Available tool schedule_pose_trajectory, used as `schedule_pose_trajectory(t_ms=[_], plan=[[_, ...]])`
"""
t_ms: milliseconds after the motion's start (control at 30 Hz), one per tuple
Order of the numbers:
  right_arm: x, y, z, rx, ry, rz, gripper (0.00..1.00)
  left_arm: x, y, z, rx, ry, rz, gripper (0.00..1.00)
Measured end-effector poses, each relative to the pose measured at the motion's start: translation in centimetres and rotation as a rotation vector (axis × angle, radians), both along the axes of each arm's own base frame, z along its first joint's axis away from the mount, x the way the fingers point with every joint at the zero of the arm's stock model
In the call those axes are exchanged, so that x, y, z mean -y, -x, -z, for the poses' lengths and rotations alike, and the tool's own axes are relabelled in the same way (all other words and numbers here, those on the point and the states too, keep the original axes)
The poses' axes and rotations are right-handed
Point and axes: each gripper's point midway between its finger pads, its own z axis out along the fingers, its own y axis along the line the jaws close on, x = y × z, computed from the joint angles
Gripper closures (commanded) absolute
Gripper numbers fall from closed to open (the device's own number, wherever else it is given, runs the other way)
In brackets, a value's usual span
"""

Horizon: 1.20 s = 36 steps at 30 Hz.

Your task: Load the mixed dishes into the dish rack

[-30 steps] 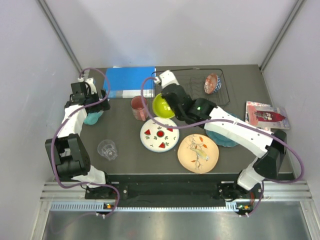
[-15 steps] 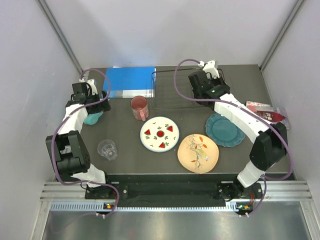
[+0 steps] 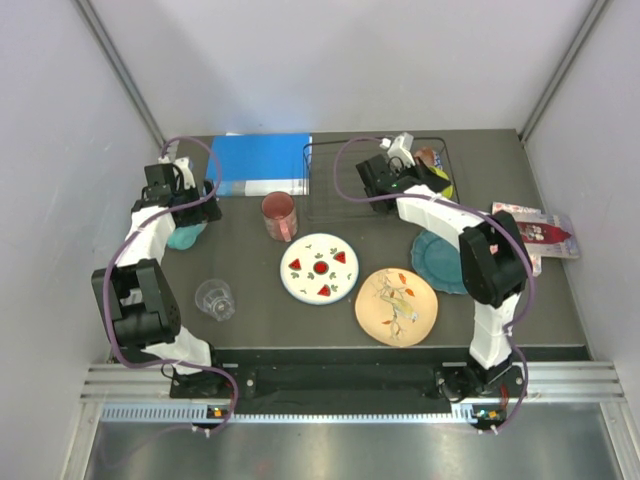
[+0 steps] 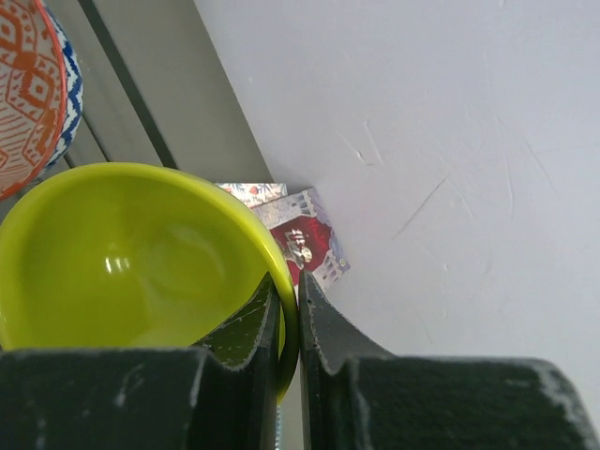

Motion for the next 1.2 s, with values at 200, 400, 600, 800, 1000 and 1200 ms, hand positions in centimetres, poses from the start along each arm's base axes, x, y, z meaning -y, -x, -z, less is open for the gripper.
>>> schedule_pose_trajectory(t_ms=[200, 400, 600, 800, 1000, 1200], plan=[[0.1, -0.1, 0.0, 0.005, 0.006, 0.01, 1.0, 0.0, 0.0, 0.0, 0.0, 0.0, 0.0, 0.01], [0.6, -0.2, 0.1, -0.002, 0.015, 0.024, 1.0, 0.0, 0.0, 0.4, -0.009, 0.002, 0.0, 0.01], [1.2, -1.4, 2.5, -0.04, 0.046, 0.055, 1.0, 0.0, 0.0, 0.6, -0.015, 0.0, 0.002, 0.01], [1.0, -2.1, 5.1, -0.085, 0.074, 0.06, 1.0, 0.0, 0.0, 0.6, -0.016, 0.0, 0.003, 0.01], [0.1, -2.3, 5.7, -0.093, 0.077, 0.043, 0.78, -0.1, 0.0, 0.6, -0.016, 0.001, 0.003, 0.01], [-1.6, -1.5, 5.7, -0.107, 0.092, 0.01, 0.29, -0.1, 0.0, 0.6, -0.015, 0.003, 0.003, 0.01]])
